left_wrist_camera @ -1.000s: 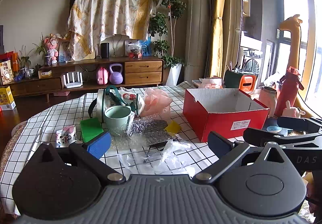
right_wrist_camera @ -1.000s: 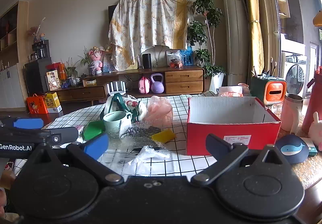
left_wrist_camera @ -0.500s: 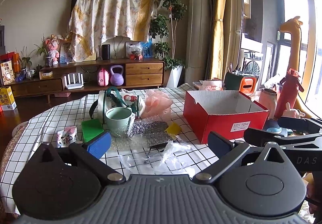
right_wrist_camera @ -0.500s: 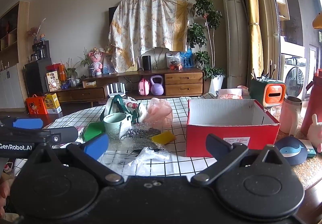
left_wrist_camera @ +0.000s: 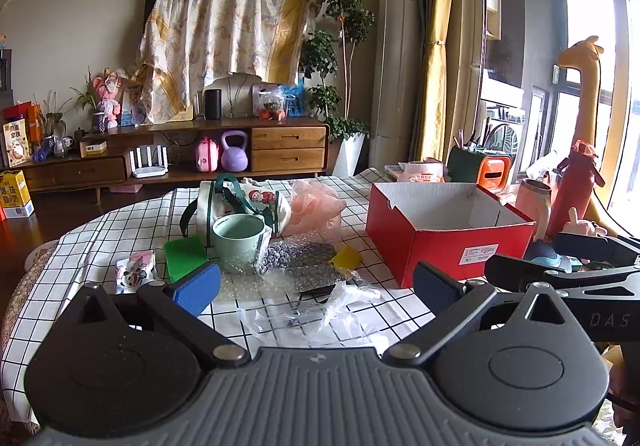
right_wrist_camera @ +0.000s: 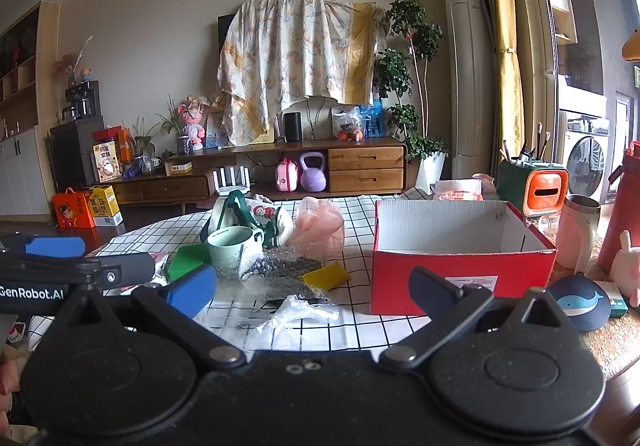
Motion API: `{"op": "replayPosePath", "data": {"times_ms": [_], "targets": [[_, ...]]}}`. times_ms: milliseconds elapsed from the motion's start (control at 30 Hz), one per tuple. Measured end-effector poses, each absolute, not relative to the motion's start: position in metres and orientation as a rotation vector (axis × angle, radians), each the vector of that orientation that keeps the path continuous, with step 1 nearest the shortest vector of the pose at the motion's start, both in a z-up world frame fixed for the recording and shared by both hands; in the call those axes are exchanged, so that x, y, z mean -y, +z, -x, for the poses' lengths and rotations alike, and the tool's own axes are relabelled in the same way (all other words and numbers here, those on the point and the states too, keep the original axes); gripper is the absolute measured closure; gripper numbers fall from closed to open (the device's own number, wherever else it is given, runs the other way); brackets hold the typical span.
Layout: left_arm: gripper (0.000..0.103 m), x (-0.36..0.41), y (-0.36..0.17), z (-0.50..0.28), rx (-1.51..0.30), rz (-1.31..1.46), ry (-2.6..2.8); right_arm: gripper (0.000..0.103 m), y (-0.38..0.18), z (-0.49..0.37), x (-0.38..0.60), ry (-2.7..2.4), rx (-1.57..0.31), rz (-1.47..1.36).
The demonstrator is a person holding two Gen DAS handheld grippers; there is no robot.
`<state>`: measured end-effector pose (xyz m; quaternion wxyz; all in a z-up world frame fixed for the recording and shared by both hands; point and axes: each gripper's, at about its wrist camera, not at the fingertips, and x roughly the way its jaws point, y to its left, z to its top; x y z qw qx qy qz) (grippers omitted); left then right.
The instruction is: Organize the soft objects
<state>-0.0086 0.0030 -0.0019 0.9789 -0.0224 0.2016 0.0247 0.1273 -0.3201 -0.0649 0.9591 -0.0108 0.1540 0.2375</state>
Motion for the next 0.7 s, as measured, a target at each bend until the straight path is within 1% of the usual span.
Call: {"op": "replayPosePath", "data": {"times_ms": [700], "targets": [[0.0, -0.0038, -0.0025, 0.009, -0.405, 0.049, 0.048, 0.0, -0.0663, -0.1262, 0.318, 0.481, -0.311, 0.024]]}}
